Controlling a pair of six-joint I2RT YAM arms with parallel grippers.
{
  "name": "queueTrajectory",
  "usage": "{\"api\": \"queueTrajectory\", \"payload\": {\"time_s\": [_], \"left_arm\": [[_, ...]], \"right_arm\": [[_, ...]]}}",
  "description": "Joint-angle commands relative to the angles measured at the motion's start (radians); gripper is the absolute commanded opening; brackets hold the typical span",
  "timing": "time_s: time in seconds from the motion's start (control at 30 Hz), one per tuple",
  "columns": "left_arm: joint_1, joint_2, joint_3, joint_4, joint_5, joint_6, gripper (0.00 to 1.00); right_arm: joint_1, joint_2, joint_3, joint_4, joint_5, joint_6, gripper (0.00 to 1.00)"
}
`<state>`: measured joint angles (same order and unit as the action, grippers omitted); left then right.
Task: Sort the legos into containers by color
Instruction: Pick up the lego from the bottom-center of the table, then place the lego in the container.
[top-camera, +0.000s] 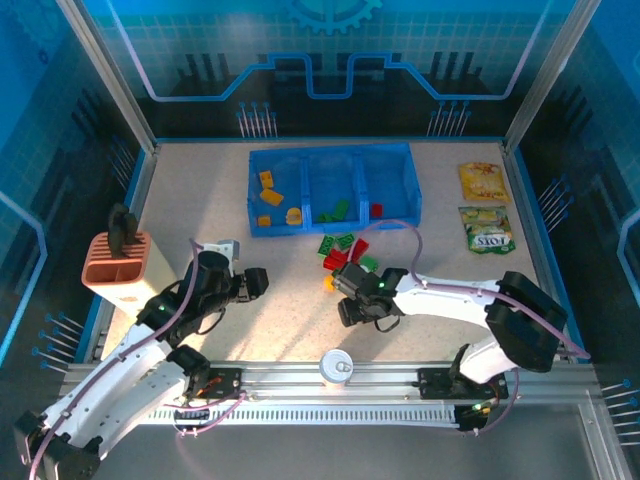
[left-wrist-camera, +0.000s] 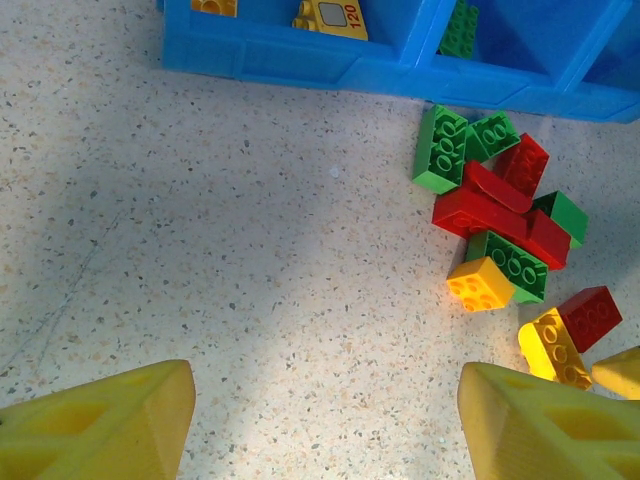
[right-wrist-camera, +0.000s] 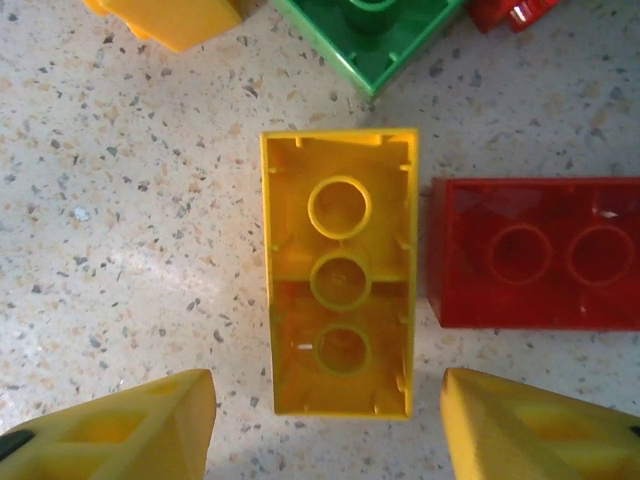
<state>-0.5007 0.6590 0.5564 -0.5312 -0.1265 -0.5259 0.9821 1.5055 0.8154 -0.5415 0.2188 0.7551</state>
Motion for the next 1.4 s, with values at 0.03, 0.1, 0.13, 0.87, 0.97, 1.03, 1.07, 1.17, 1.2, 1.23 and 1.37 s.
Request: {"api": "queueTrajectory", "payload": {"time_s": [0.03,0.1,0.13,0.87,0.97,1.03,1.07,1.17,1.2,1.23,1.37], "left_arm": [[-0.008,-0.023,-0.008,-0.032,-0.020,-0.013,0.71],[-0.009,-0.033,-0.011,-0.034,-0.022,-0.018,0.70],[-0.010,-0.038,-0.012,-0.036,-0.024,-0.022,0.70],[-0.070,-0.190,0.025,-0.143,-0.067,-0.093,0.66],[-0.073,-0.227,0.024,-0.166,-0.052,-0.104,0.66],[-0.075,-0.239,0.023,-0.182,-0.050,-0.112,0.66],[-0.076,-0.244,0.026,-0.187,-0.049,-0.114,0.66],[-0.079,-0.257,0.033,-0.197,-0.050,-0.120,0.66],[-0.081,-0.260,0.037,-0.196,-0.050,-0.120,0.66],[-0.080,-0.259,0.040,-0.195,-0.050,-0.120,0.66],[-0.082,-0.246,0.054,-0.183,-0.041,-0.112,0.66]], "right_arm": [[0.022,0.067,0.051,-0.016,0.021,0.013,0.56],[0.030,0.090,0.058,-0.041,0.045,0.024,0.44],[0.044,0.101,0.102,-0.074,0.072,0.031,0.36],[-0.066,0.539,1.034,-0.223,-0.067,-0.309,0.25],[-0.106,0.672,1.202,-0.250,-0.110,-0.319,0.26],[-0.128,0.755,1.305,-0.272,-0.124,-0.319,0.26],[-0.139,0.799,1.370,-0.292,-0.123,-0.320,0.26],[-0.154,0.917,1.532,-0.348,-0.097,-0.325,0.29],[-0.159,0.945,1.577,-0.362,-0.096,-0.325,0.30],[-0.161,0.963,1.608,-0.374,-0.093,-0.324,0.33],[-0.165,0.951,1.664,-0.372,-0.044,-0.318,0.65]]}}
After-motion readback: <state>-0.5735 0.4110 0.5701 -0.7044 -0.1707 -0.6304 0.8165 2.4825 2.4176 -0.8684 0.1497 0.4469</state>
